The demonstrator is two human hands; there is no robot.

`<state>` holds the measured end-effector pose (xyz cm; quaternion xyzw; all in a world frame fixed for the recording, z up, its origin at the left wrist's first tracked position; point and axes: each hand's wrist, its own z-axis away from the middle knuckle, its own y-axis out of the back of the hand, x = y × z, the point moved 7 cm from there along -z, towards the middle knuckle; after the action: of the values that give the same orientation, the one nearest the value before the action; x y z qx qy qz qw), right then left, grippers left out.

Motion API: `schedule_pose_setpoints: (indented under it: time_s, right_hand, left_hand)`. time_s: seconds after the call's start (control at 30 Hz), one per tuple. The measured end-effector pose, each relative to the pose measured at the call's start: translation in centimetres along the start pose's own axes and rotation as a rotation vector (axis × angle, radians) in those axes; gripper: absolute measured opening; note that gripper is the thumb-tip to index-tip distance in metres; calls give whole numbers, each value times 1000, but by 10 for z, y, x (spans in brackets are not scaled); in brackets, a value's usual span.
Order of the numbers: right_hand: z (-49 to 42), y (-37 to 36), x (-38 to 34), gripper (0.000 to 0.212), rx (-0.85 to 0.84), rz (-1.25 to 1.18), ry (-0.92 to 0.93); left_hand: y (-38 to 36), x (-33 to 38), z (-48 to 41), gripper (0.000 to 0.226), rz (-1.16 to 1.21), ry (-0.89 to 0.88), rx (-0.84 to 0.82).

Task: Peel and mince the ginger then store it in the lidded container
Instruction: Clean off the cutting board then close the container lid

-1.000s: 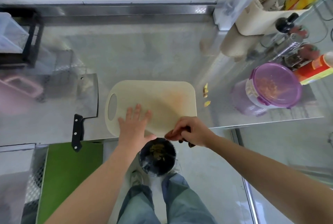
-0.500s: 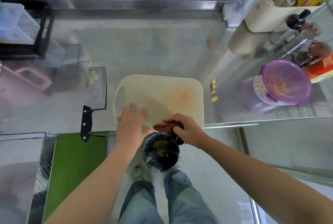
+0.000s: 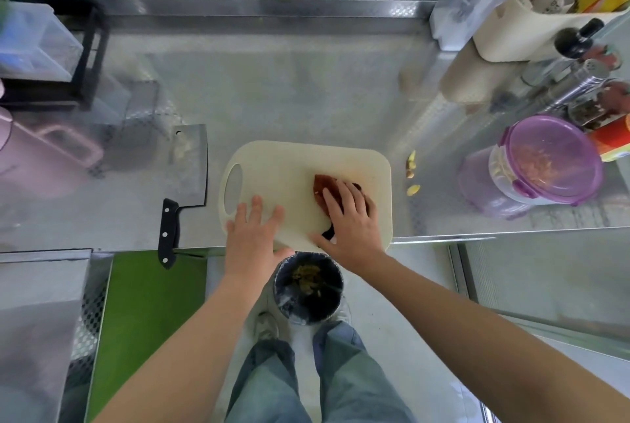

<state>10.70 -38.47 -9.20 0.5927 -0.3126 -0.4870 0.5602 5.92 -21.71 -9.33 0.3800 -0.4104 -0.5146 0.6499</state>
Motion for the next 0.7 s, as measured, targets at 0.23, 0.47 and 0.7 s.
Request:
schedule_pose_setpoints:
  time_s: [0.23,0.47,0.7]
  right_hand:
    - [-49,37,35,41,166,-379,0]
    - [-40,17,59,50,177,-302,-85]
    - [-6,16,16,43,-113,-549,184]
  left_hand:
    - [1,1,0,87,-43,-9,-27]
    - [-2,0,-2,88,-42,0,-43]
    - [-2,-1,-1,87,-20,-9,-36]
